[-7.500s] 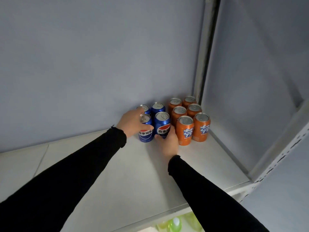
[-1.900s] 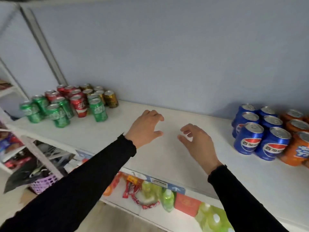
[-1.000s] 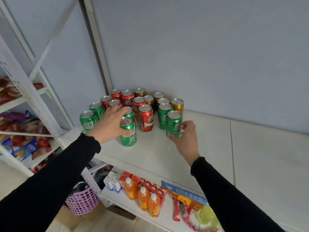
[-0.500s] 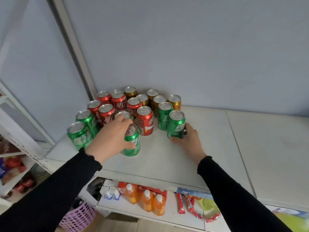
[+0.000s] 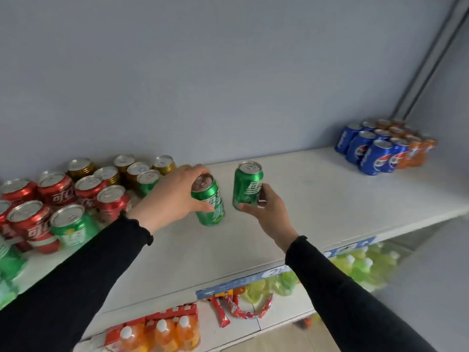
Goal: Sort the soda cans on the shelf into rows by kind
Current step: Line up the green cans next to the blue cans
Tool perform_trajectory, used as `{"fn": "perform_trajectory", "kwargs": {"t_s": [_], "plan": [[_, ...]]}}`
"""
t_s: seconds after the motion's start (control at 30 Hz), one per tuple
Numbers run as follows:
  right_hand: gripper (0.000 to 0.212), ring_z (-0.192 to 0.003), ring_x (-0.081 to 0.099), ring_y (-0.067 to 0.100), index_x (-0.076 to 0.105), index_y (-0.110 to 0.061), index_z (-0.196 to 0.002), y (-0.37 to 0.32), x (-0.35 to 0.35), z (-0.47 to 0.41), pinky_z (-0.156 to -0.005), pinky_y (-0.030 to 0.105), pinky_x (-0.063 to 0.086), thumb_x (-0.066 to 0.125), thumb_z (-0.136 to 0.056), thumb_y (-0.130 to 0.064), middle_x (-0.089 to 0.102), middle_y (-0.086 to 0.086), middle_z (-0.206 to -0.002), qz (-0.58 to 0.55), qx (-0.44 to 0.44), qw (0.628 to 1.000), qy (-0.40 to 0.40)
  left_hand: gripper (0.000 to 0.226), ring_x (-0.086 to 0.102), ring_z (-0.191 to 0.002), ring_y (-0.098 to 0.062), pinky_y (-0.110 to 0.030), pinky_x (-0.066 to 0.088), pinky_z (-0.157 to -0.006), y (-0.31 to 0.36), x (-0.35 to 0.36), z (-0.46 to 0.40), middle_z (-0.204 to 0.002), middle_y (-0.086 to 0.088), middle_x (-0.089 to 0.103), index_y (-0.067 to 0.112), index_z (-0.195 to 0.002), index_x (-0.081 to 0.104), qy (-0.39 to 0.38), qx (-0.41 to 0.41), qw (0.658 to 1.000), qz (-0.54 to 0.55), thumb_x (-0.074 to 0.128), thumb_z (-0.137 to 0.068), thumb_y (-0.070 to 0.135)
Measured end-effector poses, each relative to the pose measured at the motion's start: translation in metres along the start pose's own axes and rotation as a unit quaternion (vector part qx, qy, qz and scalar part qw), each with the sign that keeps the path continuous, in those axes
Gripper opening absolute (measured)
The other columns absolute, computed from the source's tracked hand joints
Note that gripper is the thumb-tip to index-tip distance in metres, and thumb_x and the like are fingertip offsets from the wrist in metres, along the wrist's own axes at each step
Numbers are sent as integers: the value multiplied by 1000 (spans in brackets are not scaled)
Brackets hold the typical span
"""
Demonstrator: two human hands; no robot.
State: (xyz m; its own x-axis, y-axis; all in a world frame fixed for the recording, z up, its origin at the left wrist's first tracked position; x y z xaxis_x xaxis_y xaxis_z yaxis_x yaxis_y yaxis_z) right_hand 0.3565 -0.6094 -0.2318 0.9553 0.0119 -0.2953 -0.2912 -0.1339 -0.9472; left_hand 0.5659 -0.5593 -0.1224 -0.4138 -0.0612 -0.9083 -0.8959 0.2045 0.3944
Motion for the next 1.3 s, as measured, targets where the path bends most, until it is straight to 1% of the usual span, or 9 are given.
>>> {"fn": "perform_trajectory", "kwargs": {"t_s": [0.17, 0.23, 0.3, 0.5, 0.6, 0.77, 0.93, 1.07, 1.3], "plan": [[57, -97, 66, 8, 59, -24, -117, 23, -108, -31, -84, 31, 54, 89, -69, -29, 70, -11, -105, 13, -1, 997, 75, 66, 60, -102, -12, -26, 44, -78, 81, 39, -83, -115, 11, 60, 34, -123, 54, -4, 66, 997, 44, 88, -67, 39], [61, -99, 65, 11, 56, -22, -121, 40, -149, -51, -85, 32, 55, 89, -70, -26, 69, -8, -108, 14, 4, 995, 94, 69, 59, -103, -12, -27, 44, -79, 113, 57, -117, -117, 12, 60, 31, -126, 53, -2, 81, 996, 45, 88, -67, 36], [61, -101, 65, 14, 56, -20, -122, 58, -187, -76, -87, 34, 55, 89, -71, -24, 68, -8, -110, 13, 4, 995, 102, 74, 57, -101, -12, -28, 44, -80, 142, 77, -153, -117, 14, 57, 27, -131, 50, -6, 78, 996, 42, 88, -68, 34], [55, -97, 65, 16, 52, -23, -117, 102, -269, -162, -85, 32, 54, 86, -74, -19, 66, -7, -106, 30, 12, 994, 102, 62, 61, -98, -18, -31, 49, -78, 208, 138, -255, -111, 6, 63, 23, -118, 53, -28, 42, 998, 32, 87, -67, 28], [51, -96, 62, 16, 52, -23, -111, 118, -284, -203, -76, 24, 47, 86, -73, -16, 63, -4, -106, 49, 4, 992, 116, 63, 61, -98, -20, -33, 51, -79, 226, 159, -299, -113, 4, 64, 22, -119, 53, -31, 23, 999, 16, 88, -66, 27], [54, -104, 60, 22, 53, -18, -118, 142, -281, -253, -91, 42, 53, 84, -74, -18, 62, 2, -113, 56, 1, 988, 143, 69, 61, -103, -23, -32, 49, -81, 236, 178, -355, -118, -1, 64, 19, -125, 52, -27, -6, 1000, -12, 89, -68, 28], [44, -107, 60, 22, 52, -16, -121, 156, -278, -275, -89, 29, 46, 74, -83, -19, 61, 4, -117, 49, 15, 988, 146, 69, 59, -105, -25, -36, 50, -84, 234, 191, -389, -119, -4, 61, 18, -127, 50, -25, -18, 998, -50, 87, -69, 30], [52, -116, 57, 24, 48, -15, -131, 165, -275, -287, -94, 31, 46, 70, -84, -22, 57, 7, -125, 84, 15, 984, 157, 70, 56, -105, -26, -38, 49, -88, 228, 201, -401, -118, -6, 54, 18, -128, 50, -24, -21, 998, -63, 86, -70, 31], [63, -124, 56, 23, 42, -16, -139, 176, -272, -301, -104, 39, 47, 73, -84, -19, 56, 8, -132, 123, -9, 977, 173, 69, 54, -105, -29, -43, 49, -88, 227, 212, -407, -119, -7, 56, 17, -127, 48, -13, -13, 998, -66, 85, -70, 29]]}}
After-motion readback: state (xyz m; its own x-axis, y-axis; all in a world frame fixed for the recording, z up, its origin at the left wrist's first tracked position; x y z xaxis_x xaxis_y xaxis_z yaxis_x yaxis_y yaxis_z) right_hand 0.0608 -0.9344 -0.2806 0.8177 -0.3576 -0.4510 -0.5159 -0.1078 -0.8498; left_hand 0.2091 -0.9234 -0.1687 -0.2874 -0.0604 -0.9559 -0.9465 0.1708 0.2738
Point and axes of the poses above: each hand's wrist, its own z-axis away from the middle knuckle, its own x-axis out of the palm, y = z × x, the point moved 9 cm from there along -z, towards the middle knuckle
